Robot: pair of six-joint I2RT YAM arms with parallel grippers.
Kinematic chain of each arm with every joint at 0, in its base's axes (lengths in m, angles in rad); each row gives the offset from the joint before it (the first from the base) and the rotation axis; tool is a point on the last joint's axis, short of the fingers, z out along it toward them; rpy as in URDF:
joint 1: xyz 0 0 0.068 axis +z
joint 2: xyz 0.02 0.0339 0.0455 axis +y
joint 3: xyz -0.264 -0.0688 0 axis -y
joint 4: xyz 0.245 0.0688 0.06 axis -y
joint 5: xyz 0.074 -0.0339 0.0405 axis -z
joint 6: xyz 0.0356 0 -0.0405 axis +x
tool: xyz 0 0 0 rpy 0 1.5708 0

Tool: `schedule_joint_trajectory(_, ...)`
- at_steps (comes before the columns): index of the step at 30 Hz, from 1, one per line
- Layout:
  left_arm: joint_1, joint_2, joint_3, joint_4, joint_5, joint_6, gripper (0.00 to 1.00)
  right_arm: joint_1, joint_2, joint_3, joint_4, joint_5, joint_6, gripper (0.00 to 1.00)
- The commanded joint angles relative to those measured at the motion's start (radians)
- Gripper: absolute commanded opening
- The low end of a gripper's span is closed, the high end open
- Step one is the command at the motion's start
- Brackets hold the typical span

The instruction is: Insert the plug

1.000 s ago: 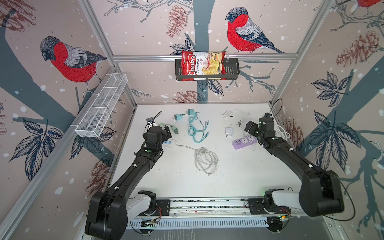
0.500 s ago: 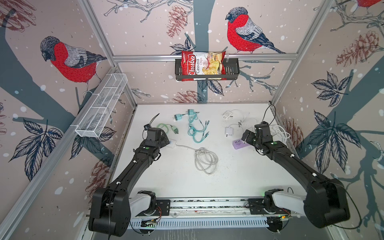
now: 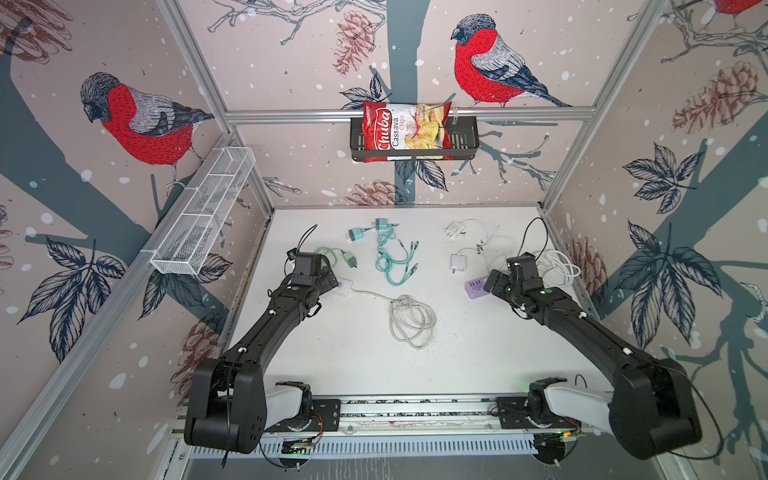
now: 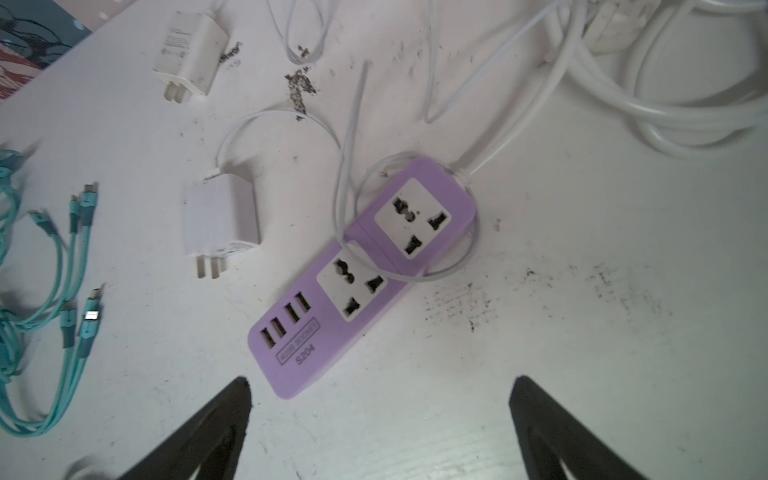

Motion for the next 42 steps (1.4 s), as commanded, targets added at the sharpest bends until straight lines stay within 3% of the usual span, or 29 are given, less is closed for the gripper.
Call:
schedule_joint_trajectory(1,0.003,-0.001,-0.003,-0.016,0.046,-0.009,0.97,-0.029,0.047,0.015,-0.001,0.004,-0.001,0.96)
schedule_joint_trajectory(9,0.003,-0.036,-0.026,-0.006,0.082,-0.014,0.97,-0.129,0.193,0.115,0.012,-0.045,-0.06,0.91)
schedule_joint_trajectory(26,0.003,-0.155,-0.086,0.022,0.15,-0.019,0.97,-0.163,0.473,0.29,0.035,-0.158,-0.119,0.79)
schedule_joint_trajectory(35,0.003,-0.169,-0.094,0.039,0.23,-0.02,0.97,-0.139,0.492,0.245,0.029,-0.205,-0.11,0.73)
schedule_joint_trajectory(42,-0.016,-0.179,-0.095,0.049,0.293,-0.015,0.94,-0.025,0.434,0.165,-0.008,-0.222,-0.03,0.72)
